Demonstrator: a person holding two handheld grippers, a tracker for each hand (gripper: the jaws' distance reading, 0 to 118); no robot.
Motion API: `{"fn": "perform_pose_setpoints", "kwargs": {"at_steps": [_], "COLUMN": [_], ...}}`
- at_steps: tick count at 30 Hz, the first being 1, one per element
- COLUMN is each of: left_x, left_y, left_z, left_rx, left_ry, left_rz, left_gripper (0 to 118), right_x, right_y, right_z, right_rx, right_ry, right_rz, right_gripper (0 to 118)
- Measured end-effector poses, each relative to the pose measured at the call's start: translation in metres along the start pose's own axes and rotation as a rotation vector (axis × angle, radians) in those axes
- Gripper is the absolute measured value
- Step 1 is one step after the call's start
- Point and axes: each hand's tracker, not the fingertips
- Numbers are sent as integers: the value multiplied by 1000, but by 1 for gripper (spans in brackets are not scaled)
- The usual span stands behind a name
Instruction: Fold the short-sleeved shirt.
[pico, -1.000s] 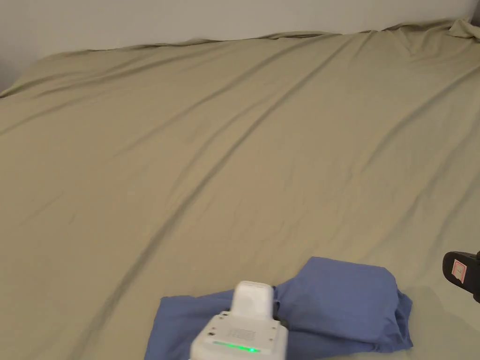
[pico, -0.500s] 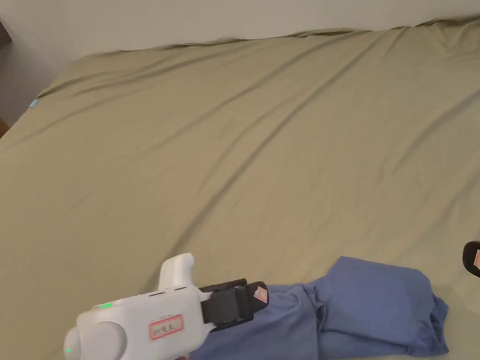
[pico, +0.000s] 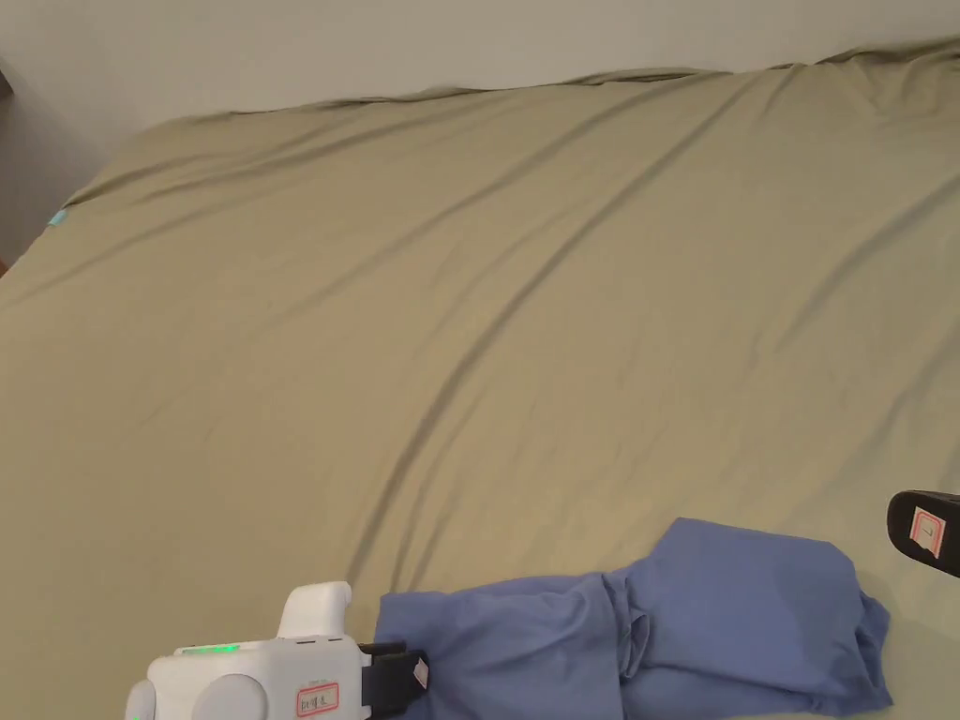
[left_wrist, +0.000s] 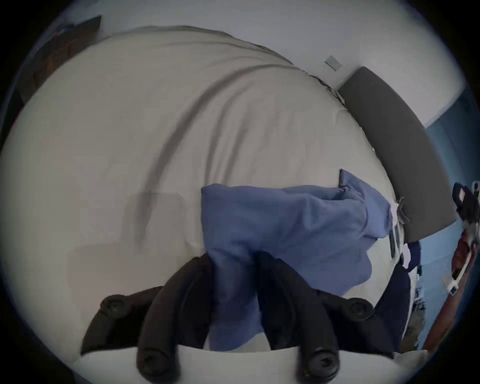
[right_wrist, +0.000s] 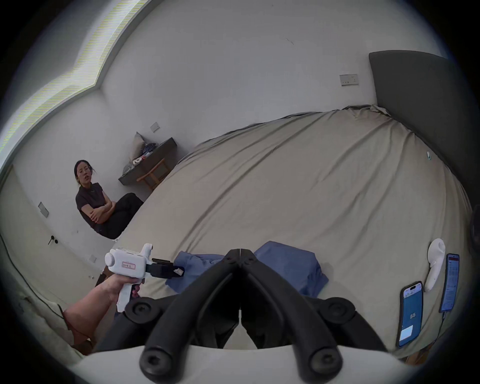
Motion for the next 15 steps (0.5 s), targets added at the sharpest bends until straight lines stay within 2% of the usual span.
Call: {"fn": "perform_pose_setpoints", "kwargs": {"at_steps": [2,4,6,9,13,15], "left_x": [-10,-26,-30,-36,-61,-56], "left_y": [-1,-3,-1,12,32,39], "left_z": [15,31,50,82,118,130], "left_rx": [46,64,91,141,163,129], "left_ry": [-12,-108,-93,150,147,119], "left_rz": [57,174,179,59,228,246], "left_gripper": [16,10,9,9,9,9], "right_x": [1,2,2,2,1,1], "right_y": [0,0,0,-1,-2,-4], "right_z": [1,1,0,2,5,4], "right_rx": [1,2,4,7,3,2], "right_ry": [2,1,-3,0,3,0], "right_rz": [-6,-12,-17,-19,-5,1], "right_gripper": [2,2,2,2,2,2]}}
